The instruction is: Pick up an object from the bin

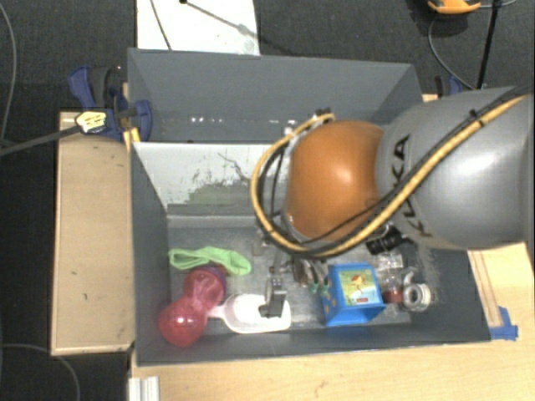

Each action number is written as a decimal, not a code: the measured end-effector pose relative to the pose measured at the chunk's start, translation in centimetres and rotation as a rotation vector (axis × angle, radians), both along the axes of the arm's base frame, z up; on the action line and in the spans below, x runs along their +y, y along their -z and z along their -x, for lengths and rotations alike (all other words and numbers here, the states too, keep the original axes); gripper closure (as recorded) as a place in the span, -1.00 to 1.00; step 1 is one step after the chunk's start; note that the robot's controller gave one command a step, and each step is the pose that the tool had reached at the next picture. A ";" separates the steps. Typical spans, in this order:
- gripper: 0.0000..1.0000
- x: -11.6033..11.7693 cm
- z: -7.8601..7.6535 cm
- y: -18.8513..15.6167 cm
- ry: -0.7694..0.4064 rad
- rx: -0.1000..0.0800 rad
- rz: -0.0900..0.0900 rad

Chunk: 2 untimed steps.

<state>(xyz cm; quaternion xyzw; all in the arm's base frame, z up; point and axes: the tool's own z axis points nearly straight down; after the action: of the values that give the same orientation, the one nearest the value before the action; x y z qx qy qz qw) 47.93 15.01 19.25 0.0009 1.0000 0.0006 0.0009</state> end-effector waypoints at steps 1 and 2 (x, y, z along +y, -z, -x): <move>-1.00 4.3 -3.7 6.7 -0.078 -0.008 -0.002; -1.00 6.1 -4.6 8.7 -0.094 0.004 0.001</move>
Offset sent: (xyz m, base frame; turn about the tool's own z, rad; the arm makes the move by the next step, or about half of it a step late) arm 0.0540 0.0725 -0.0455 -0.0816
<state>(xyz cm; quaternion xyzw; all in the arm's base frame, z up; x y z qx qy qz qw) 52.57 21.06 10.59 -0.0462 0.9989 0.0000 -0.0013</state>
